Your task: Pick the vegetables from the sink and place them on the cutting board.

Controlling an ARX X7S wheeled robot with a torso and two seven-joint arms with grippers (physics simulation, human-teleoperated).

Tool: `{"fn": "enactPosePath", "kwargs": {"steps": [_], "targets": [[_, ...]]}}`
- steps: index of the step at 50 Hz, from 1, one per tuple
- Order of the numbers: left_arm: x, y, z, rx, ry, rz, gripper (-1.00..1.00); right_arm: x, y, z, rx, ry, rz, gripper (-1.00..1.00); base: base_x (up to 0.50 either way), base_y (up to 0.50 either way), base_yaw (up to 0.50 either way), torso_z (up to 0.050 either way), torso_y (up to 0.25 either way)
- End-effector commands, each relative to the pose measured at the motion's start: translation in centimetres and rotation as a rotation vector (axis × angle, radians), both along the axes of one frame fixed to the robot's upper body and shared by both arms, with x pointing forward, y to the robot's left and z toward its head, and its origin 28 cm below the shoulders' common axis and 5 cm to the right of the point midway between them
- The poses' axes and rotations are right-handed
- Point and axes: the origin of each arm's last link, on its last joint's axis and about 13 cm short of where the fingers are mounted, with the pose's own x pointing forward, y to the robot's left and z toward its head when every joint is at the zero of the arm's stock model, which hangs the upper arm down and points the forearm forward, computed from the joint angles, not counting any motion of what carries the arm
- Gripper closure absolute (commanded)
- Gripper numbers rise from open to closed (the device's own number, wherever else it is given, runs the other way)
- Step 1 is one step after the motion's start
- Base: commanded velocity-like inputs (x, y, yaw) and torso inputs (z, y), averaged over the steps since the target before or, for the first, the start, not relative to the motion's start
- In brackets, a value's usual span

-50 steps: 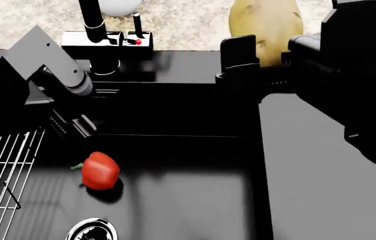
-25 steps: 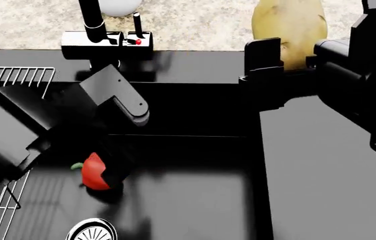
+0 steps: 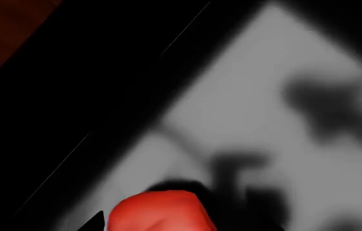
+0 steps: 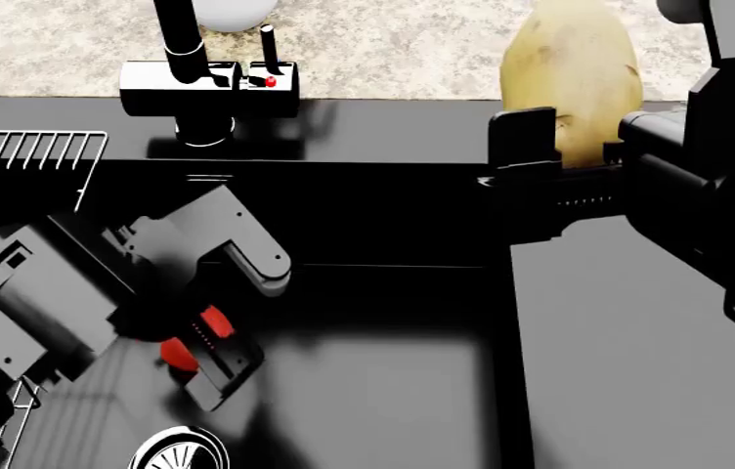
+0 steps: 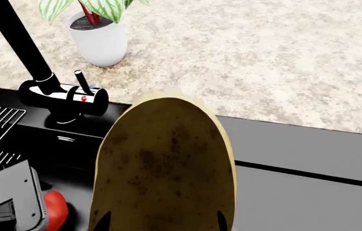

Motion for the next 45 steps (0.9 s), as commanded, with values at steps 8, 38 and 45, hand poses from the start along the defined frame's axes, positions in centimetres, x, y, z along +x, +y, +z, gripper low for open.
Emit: {"fn": "enactPosePath", "kwargs": {"steps": [8,38,45], "targets": [[0.3,1.1,-1.5,0.049,0.018,0.063,-1.00,0.1,-0.3,-0.7,0.000,0.007,0.003,1.00,0.00,0.00,0.00,0.000,0.000],[-1.3,0.1,1.7,-0.035,-0.071,0.007,1.00,0.2,-0.3,-0.8,0.013,0.003,0.005,1.00,0.00,0.00,0.00,0.000,0.000],[-3.8,0.6,4.1,-0.120,-0.182,-0.043,1.00,0.7,-0.6,-0.8,0.041,-0.015,-0.002,1.00,0.00,0.00,0.00,0.000,0.000]]}}
